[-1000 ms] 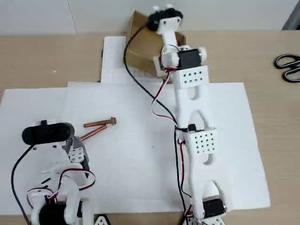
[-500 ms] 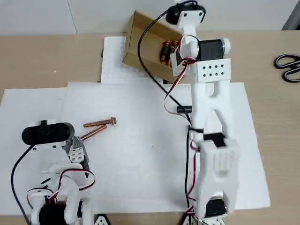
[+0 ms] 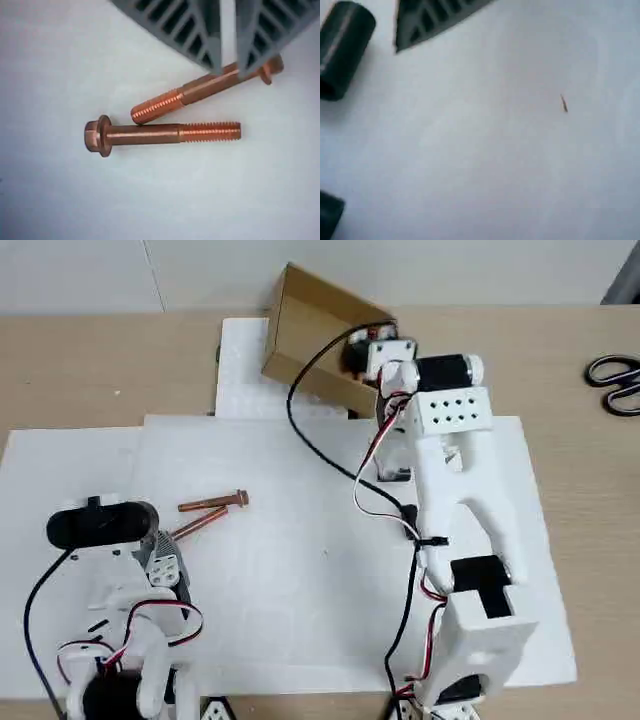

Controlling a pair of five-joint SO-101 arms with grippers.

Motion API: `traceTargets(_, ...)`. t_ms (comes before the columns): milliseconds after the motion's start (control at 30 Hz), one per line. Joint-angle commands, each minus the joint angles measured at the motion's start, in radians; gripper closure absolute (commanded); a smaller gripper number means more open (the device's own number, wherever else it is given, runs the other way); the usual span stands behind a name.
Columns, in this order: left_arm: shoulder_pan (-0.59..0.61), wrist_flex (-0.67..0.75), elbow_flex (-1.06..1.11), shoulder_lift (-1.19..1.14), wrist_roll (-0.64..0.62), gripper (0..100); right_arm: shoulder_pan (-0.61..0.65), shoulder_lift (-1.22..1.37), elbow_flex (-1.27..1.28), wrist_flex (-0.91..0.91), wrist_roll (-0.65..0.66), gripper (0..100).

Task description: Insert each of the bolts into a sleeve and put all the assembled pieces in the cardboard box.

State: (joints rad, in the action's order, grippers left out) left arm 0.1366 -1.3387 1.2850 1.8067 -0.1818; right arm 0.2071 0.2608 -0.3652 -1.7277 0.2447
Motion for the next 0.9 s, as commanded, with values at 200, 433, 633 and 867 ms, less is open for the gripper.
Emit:
traceTargets(200, -0.006, 0.005, -0.035, 0.009, 0.006, 99, -0.027, -0.051, 0.025, 0.077, 0.293, 70.7)
traceTargets(433, 0.0, 0.005, -0.035, 0.009, 0.008, 99, -0.027, 0.044, 0.025, 0.097, 0.483, 70.7)
traceTargets(633, 0.002, 0.005, -0.035, 0.009, 0.008, 99, -0.027, 0.105, 0.025, 0.104, 0.566, 70.7)
traceTargets(867, 0.002, 0.005, -0.035, 0.009, 0.008, 99, -0.056, 0.147, 0.025, 0.193, 0.661, 70.7)
